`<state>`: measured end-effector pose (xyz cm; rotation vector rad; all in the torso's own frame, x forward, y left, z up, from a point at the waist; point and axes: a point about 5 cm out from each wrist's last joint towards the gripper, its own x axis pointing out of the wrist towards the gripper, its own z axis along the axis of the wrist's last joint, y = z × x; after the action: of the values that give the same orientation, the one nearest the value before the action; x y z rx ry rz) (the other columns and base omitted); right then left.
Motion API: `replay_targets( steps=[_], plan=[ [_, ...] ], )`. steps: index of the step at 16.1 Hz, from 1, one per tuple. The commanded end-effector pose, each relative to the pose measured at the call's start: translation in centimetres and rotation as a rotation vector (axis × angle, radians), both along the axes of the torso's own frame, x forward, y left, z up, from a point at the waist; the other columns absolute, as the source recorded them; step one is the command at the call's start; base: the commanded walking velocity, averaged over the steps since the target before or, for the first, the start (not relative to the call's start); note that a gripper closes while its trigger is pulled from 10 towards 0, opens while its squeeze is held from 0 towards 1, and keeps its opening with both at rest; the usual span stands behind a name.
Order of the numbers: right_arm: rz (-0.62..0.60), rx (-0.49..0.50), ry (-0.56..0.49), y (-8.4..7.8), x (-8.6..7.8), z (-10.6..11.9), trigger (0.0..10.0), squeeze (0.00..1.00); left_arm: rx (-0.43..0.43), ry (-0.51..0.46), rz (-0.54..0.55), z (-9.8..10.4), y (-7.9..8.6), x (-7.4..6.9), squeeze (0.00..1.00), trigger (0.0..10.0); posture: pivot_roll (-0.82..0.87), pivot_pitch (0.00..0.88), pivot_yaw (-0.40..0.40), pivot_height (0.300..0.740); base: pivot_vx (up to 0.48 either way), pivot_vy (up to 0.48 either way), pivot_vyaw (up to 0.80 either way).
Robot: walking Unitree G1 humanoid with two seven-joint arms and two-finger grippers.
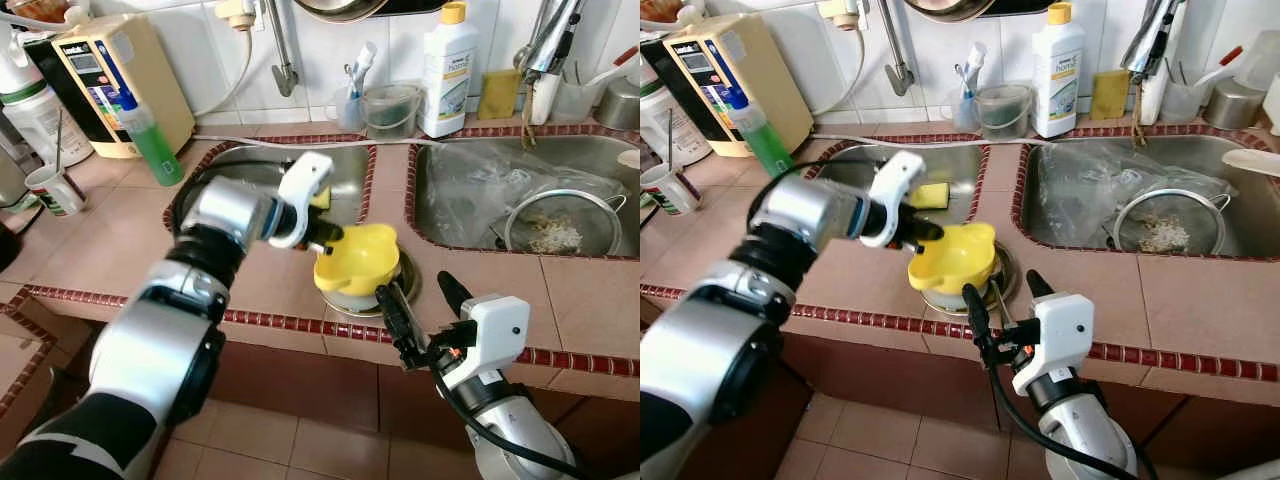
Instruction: Kitchen organization
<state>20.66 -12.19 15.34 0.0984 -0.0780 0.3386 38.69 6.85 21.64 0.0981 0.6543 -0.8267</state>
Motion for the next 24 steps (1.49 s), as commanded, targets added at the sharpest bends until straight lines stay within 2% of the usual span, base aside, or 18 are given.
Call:
replay_targets(
  steps=[1, 4, 6, 10, 11, 12, 24],
  plan=[
    [0.016, 0.012, -0.007, 0.6, 0.1, 0.0, 10.0, 0.00, -0.030, -0.036, 0.004, 1.9, 0.6, 0.3, 0.00, 0.0, -0.20, 0.007, 0.194, 0.740, 0.000, 0.000, 0.00],
    [0.029, 0.007, -0.017, 0.6, 0.4, 0.1, 10.0, 0.00, -0.085, -0.058, 0.002, 3.5, 1.1, 0.6, 0.00, 0.0, -0.20, 0.000, 0.184, 0.740, 0.000, 0.000, 0.00],
    [0.033, 0.006, -0.019, 0.6, 0.6, 0.2, 10.0, 0.00, -0.110, -0.050, 0.007, 3.9, 1.3, 0.6, 0.00, 0.0, -0.20, 0.000, 0.179, 0.740, 0.000, 0.000, 0.00],
    [0.043, 0.003, -0.024, 0.7, 0.7, 0.2, 10.0, 0.00, -0.076, -0.044, 0.014, 3.1, 1.6, 0.7, 0.00, 0.0, -0.20, 0.000, 0.176, 0.740, 0.000, 0.000, 0.00],
    [0.043, 0.004, -0.025, 0.7, 0.7, 0.2, 10.0, 0.00, -0.071, -0.043, 0.015, 3.0, 1.6, 0.6, 0.00, 4.5, -0.20, 0.000, 0.175, 0.740, 0.000, 0.000, 0.00],
    [0.044, 0.004, -0.025, 0.7, 0.7, 0.2, 10.0, 0.00, -0.050, -0.048, 0.013, 2.8, 1.6, 0.6, 0.00, 10.0, -0.20, 0.000, 0.175, 0.740, 0.000, 0.000, 0.00],
    [0.046, 0.013, -0.025, 0.8, 0.6, 0.3, 10.0, 0.00, -0.046, -0.070, 0.045, 2.6, 2.0, 0.9, 0.00, 10.0, -0.19, 0.003, 0.178, 0.740, 0.000, 0.000, 0.00]
  ],
)
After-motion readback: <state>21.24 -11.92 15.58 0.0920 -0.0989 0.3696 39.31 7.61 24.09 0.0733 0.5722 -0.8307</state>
